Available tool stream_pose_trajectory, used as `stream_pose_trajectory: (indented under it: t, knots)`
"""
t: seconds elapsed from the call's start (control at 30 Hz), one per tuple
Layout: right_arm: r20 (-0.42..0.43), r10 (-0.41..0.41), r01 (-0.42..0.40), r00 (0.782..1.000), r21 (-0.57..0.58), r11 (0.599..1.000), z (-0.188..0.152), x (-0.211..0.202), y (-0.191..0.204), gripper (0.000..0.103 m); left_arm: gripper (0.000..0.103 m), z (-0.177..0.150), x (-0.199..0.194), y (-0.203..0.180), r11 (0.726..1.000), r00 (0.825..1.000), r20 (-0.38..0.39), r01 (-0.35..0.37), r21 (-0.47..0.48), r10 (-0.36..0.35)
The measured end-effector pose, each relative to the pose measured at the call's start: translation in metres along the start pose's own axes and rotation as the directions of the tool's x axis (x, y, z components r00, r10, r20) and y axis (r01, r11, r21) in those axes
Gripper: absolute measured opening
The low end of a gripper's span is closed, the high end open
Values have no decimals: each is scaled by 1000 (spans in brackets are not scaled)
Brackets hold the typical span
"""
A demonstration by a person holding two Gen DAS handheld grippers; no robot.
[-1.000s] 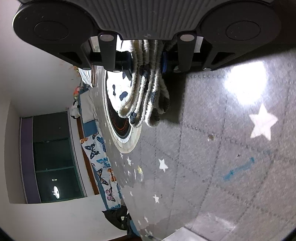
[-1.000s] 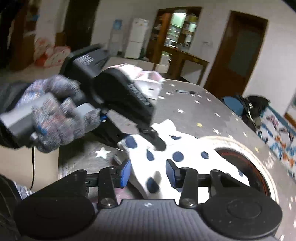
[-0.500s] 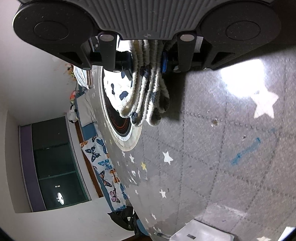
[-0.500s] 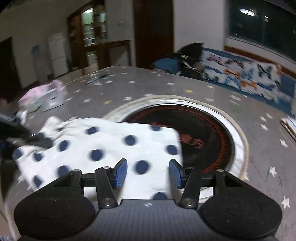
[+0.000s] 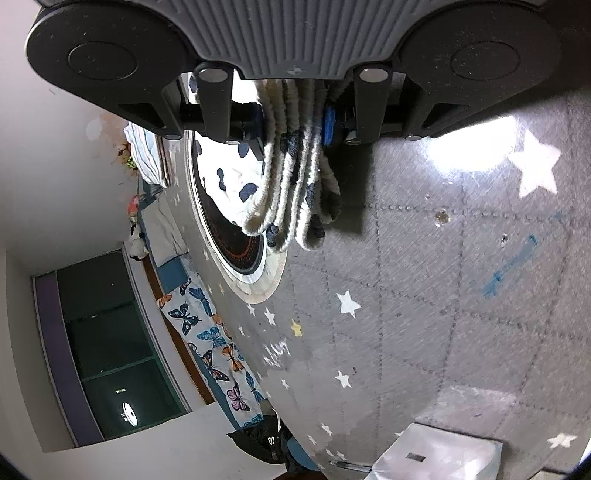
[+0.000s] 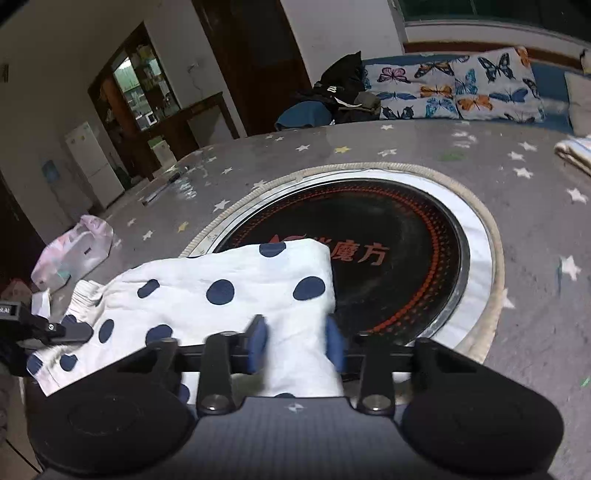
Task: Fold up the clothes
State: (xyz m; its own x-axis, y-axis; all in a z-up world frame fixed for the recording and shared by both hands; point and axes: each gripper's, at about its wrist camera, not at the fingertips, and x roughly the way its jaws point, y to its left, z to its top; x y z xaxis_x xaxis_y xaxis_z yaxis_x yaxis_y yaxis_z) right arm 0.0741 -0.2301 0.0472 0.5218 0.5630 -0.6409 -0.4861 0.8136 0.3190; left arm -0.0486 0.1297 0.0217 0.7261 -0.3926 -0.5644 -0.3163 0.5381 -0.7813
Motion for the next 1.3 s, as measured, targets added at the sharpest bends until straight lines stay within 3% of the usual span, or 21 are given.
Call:
stream_pose_trajectory:
  t: [0.1,0.2,0.37,0.73,1.07,1.3]
  knots:
    - [23,10,-10,1000,10,1000,-2,-7,2,11,32,0,1,-7,1000,1000,0,-13,25,13]
    - [68,14,-14,998,5,1000,-4,-21,6,7,30,-1,2,-17,998,1000,-3,-15,54,15]
    - [139,-14,14,990,5,1000,-7,-54,1,6,30,-5,11,-43,993,1000,-29,9,114,-6]
    - [215,-218,210,952,60,976,-8,-123,-56,6,30,-36,79,-124,965,983,-179,80,248,-36]
    - [217,-365,349,906,108,931,-2,-157,-116,6,30,-64,140,-191,928,966,-256,119,352,-27]
    - [191,-429,411,883,128,903,-3,-162,-147,6,30,-83,172,-212,911,957,-290,114,396,6]
